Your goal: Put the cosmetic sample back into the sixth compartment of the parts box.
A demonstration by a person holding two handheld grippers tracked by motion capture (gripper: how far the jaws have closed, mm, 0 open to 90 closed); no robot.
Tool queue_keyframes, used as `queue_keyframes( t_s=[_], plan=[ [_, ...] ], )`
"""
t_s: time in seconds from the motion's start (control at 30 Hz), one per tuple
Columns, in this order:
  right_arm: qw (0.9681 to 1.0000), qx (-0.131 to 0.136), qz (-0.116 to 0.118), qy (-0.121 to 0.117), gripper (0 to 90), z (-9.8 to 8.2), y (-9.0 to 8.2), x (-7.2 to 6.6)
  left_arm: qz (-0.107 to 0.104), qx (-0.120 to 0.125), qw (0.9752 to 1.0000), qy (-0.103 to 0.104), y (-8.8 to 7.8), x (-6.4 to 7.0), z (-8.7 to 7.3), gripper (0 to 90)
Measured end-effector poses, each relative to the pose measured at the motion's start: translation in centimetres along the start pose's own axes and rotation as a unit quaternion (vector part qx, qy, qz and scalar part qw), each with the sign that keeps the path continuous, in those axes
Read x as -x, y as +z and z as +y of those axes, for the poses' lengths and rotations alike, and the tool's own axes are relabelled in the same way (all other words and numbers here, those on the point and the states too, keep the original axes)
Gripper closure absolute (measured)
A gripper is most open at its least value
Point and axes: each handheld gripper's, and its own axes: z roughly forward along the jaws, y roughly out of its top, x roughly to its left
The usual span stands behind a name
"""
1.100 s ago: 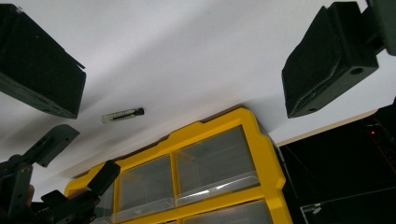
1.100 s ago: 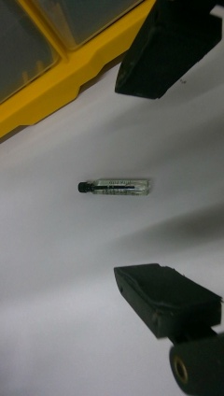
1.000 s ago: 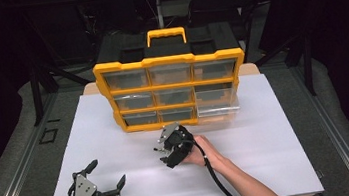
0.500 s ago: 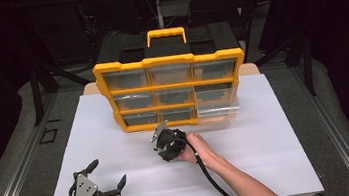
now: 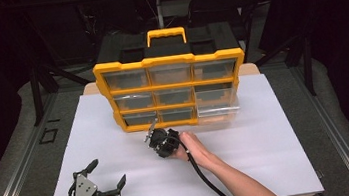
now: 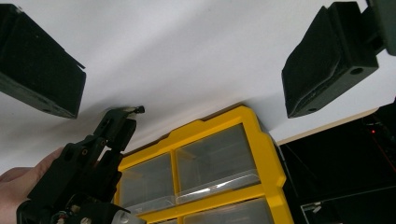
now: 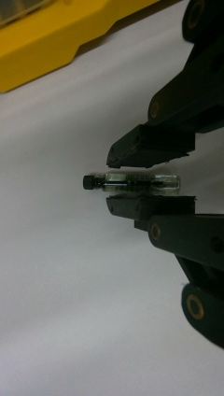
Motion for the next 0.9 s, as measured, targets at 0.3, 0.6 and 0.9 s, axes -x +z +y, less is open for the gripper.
queue_keyframes(
  t_s=[0.3, 0.6, 0.9],
  plan=[
    [0.9997, -0.013, 0.005, 0.018, 80.1, 0.4, 0.3, 0.1, 0.001, 0.002, 1.0, 0.002, -0.1, 0.0, 0.0, 0.0],
    [0.9997, -0.016, 0.005, 0.017, 81.0, 0.5, 0.2, 0.0, -0.001, 0.004, 1.0, 0.002, -0.2, 0.1, 0.1, 0.0],
    [0.9998, -0.014, 0.005, 0.016, 80.9, 0.3, -0.8, -0.1, 0.001, 0.004, 1.0, 0.005, -0.2, 0.1, 0.2, 0.0]
  ],
)
